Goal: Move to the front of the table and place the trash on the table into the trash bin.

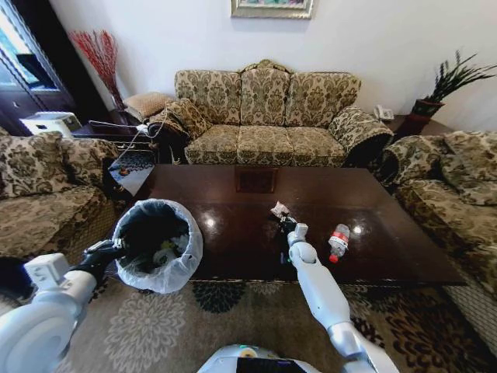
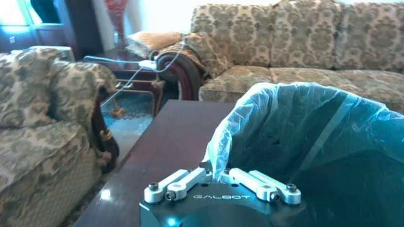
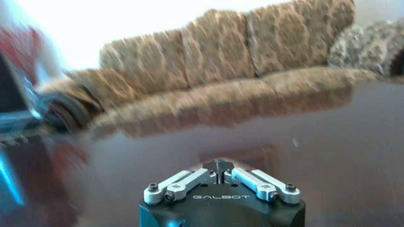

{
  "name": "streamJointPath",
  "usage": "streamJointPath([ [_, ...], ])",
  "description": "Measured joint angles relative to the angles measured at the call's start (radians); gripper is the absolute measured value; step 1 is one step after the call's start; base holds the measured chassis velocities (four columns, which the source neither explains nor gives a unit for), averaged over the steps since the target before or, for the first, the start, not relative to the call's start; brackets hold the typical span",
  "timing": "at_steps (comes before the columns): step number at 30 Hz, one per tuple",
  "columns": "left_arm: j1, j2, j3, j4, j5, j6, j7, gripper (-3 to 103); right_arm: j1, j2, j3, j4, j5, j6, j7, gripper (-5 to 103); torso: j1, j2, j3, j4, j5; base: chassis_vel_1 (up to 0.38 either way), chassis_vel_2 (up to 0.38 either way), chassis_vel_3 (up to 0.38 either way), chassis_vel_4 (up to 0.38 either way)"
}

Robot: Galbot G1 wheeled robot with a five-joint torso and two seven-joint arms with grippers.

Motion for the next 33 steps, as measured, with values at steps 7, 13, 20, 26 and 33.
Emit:
streamJointPath([
  [7,0.000,0.065,-0.034,0.000,-0.059,0.007,-0.003,2,-0.130,-0.033,0.004,0.335,0.076,-0.042,-0.018,0,0.000,0.000,0.000,-0.0001,-0.0004,0.000,0.000,0.000,0.000],
  [13,-0.003,0.046,-0.013,0.000,-0.056,0.009,-0.001,2,-0.157,-0.025,-0.006,0.322,0.048,-0.064,0.024,3,0.000,0.000,0.000,0.0000,-0.0001,0.000,0.000,0.000,0.000],
  [20,-0.003,0.038,0.001,0.000,-0.046,0.009,0.003,2,-0.080,0.010,-0.005,0.144,0.040,-0.091,0.098,25,0.000,0.000,0.000,-0.0001,0.0003,0.000,0.000,0.000,0.000],
  [26,-0.001,0.026,0.019,0.000,-0.026,0.005,0.010,2,-0.006,0.038,-0.012,0.075,0.088,-0.135,0.175,46,0.000,0.000,0.000,0.0001,-0.0002,0.000,0.000,0.000,0.000],
  [33,-0.002,0.027,0.023,0.000,-0.024,-0.008,0.018,2,0.078,0.063,-0.027,-0.028,0.165,-0.178,0.248,68,0.000,0.000,0.000,0.0000,0.0000,0.000,0.000,0.000,0.000],
])
